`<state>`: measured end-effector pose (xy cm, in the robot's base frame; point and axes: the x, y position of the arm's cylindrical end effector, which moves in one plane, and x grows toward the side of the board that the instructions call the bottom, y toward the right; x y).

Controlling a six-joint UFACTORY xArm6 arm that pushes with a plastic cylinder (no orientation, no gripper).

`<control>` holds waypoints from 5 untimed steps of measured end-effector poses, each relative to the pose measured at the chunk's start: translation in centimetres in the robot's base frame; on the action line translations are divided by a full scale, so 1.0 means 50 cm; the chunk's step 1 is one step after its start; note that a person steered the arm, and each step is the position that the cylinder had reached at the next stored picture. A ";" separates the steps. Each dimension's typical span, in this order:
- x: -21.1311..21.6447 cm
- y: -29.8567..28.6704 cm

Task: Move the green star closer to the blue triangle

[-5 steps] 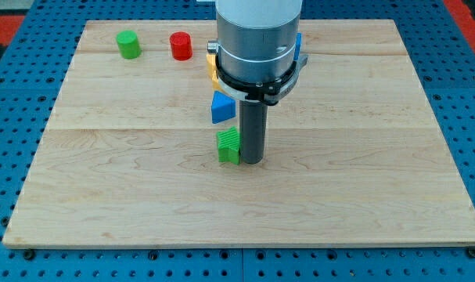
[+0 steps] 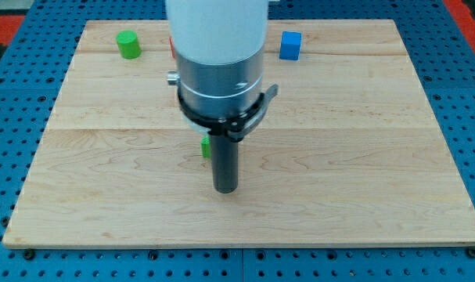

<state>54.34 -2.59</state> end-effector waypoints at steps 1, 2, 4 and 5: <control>-0.004 -0.011; -0.035 -0.011; -0.112 -0.011; -0.109 -0.011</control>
<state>48.87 -3.13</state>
